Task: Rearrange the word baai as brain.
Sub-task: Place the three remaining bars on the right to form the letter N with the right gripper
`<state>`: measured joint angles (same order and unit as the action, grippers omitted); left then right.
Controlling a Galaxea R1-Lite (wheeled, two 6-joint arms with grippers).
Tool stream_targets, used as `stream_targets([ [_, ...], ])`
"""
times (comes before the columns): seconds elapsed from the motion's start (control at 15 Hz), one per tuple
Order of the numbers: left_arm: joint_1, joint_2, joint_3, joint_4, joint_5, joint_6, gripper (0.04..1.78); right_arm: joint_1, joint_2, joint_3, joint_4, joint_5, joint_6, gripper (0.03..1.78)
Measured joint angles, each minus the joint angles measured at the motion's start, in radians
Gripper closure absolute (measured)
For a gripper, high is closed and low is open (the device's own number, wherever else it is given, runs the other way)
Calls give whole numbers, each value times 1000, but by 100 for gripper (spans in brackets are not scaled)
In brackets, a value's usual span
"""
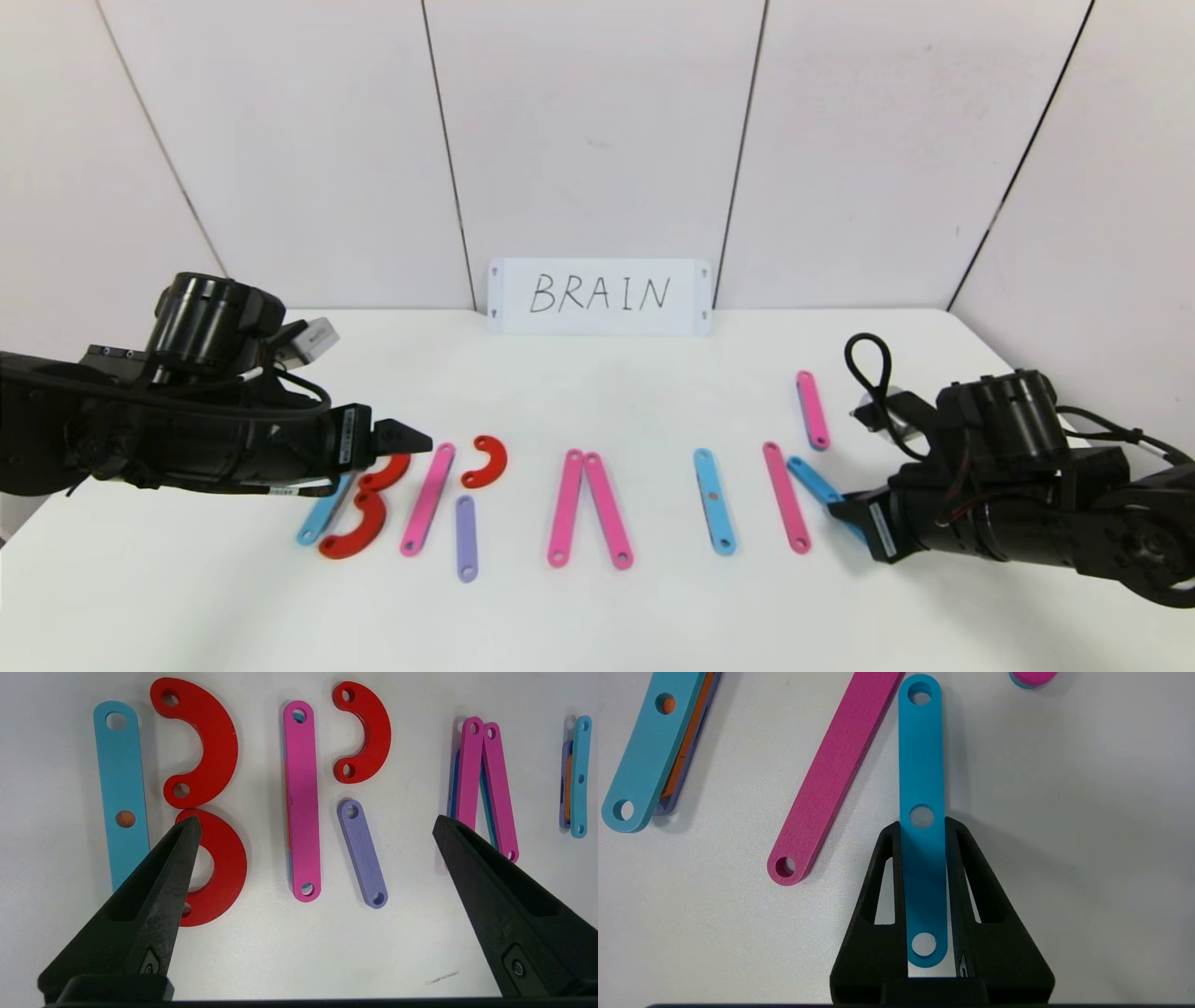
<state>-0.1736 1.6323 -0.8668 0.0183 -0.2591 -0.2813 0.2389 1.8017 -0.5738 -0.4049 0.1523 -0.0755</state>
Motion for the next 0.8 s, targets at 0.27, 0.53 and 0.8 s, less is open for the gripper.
stream_targets([
  [0.27, 0, 0, 0, 0, 0, 0, 8, -8, 15, -5, -21, 10, -4, 152],
  [0.53, 0, 0, 0, 0, 0, 0, 8, -32, 45, 6, -94, 30, -23, 152],
  [0.8, 0, 0, 0, 0, 0, 1, 8, -36, 55, 8, -96, 30, -23, 152],
])
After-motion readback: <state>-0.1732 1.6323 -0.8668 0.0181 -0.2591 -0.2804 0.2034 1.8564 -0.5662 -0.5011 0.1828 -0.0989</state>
